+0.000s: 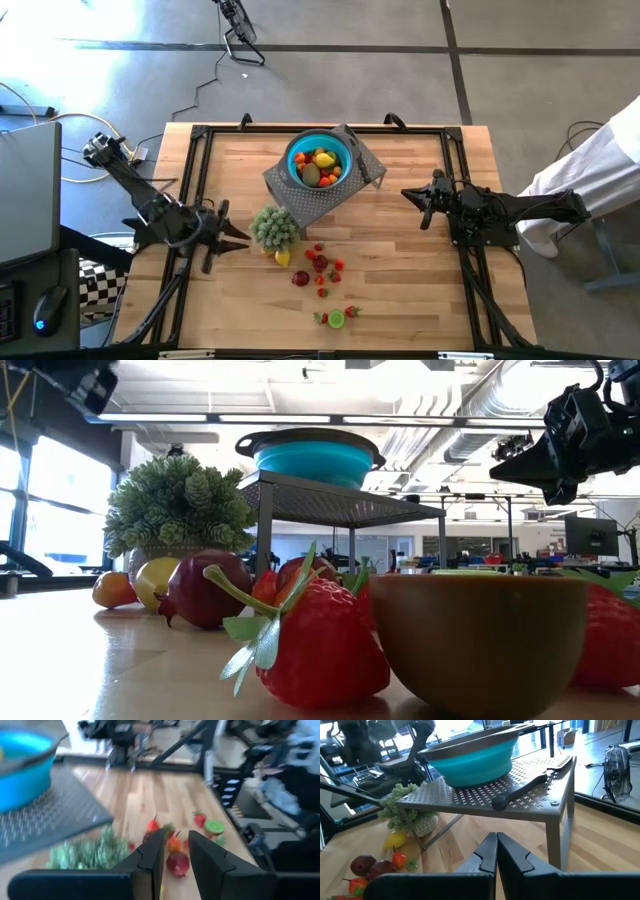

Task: Pick & Place Fruit
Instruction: Put the pear into the blue strainer bowl on the shelf

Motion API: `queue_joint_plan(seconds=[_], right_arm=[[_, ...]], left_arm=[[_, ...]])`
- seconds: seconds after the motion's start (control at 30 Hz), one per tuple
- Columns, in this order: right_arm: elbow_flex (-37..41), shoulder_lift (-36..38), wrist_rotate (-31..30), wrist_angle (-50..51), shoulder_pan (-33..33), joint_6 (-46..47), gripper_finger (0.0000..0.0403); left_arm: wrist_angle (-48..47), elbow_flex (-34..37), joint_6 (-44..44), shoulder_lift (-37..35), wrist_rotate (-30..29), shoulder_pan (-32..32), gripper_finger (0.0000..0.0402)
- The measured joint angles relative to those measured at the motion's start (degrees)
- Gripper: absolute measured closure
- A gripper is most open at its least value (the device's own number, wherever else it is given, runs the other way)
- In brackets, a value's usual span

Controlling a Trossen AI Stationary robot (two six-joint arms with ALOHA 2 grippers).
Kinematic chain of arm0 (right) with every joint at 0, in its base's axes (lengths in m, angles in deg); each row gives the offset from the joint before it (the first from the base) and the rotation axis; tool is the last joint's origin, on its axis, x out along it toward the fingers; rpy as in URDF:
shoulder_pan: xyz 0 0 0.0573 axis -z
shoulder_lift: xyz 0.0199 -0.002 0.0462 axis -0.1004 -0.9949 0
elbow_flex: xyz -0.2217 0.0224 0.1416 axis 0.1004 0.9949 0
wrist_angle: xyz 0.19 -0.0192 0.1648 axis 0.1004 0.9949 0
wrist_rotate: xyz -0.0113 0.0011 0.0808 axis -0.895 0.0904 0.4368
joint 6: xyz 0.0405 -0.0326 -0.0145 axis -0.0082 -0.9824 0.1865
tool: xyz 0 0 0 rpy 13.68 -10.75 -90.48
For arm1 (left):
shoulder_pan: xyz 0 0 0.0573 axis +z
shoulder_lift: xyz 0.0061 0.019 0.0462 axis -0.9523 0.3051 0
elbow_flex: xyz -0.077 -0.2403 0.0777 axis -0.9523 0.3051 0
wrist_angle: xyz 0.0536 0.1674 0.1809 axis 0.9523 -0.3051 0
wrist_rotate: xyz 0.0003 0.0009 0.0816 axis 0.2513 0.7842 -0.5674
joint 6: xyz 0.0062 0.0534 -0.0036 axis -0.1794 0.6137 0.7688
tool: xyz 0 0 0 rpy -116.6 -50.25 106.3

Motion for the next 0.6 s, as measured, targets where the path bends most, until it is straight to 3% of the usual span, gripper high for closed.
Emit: queue_joint_plan(seconds=[0.43, 0.6], right_arm=[[0.0, 0.0, 0.0, 0.1, 0.0, 0.5, 0.0401], [0.0, 0.0, 0.0, 0.1, 0.0, 0.4, 0.0401]], left_arm=[[0.5, 0.0, -31.8, 16.4, -26.7, -19.7, 0.0316], [1.5, -0.2, -42.3, 23.5, -31.6, -24.1, 0.0335]])
